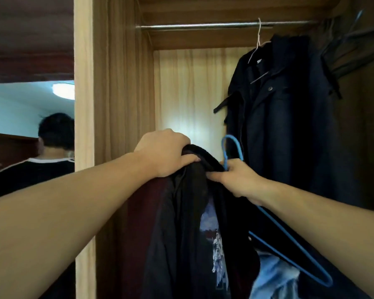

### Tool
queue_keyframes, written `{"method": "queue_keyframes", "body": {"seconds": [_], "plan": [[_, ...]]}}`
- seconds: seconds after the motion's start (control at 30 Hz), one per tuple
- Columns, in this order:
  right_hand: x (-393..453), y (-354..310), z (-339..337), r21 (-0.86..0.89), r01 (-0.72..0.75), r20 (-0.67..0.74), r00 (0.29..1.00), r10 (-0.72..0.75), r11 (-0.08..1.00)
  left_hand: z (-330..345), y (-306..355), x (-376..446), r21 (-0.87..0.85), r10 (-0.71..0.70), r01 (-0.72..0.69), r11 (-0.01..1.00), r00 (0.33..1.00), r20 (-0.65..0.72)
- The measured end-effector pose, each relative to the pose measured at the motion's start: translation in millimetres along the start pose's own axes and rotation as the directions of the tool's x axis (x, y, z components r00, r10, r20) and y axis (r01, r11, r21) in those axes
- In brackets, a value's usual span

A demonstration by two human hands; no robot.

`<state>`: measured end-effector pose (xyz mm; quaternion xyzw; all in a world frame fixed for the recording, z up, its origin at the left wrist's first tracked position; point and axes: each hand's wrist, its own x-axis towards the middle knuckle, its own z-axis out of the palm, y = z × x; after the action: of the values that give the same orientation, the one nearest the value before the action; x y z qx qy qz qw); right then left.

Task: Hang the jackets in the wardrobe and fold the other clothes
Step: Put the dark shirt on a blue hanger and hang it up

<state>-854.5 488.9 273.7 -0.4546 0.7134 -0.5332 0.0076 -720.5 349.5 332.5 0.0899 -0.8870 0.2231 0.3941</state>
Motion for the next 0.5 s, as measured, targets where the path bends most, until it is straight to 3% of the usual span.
{"method": "queue_keyframes", "body": {"seconds": [0.1, 0.2, 0.33, 0.4, 0.5], "plan": [[-31, -19, -19, -0.169, 0.036, -0.218, 0.973, -0.073, 0.985, 0, 15, -37, -0.191, -0.048, 0.051, 0.980, 0.999, 0.022], [-71, -40, -49, -0.251, 0.032, -0.345, 0.931, -0.120, 0.967, 8, 53, -69, -0.428, -0.071, 0.125, 0.895, 0.988, 0.140], [-137, -49, -103, -0.353, -0.061, -0.416, 0.904, -0.098, 0.934, 19, 125, -102, -0.585, -0.159, 0.306, 0.752, 0.944, 0.289], [-179, -46, -137, -0.357, -0.110, -0.438, 0.897, -0.062, 0.928, 21, 162, -111, -0.696, -0.113, 0.310, 0.647, 0.942, 0.315], [-254, -32, -189, -0.377, -0.207, -0.460, 0.888, 0.011, 0.903, 11, 220, -105, -0.765, -0.066, 0.269, 0.585, 0.956, 0.285]]}}
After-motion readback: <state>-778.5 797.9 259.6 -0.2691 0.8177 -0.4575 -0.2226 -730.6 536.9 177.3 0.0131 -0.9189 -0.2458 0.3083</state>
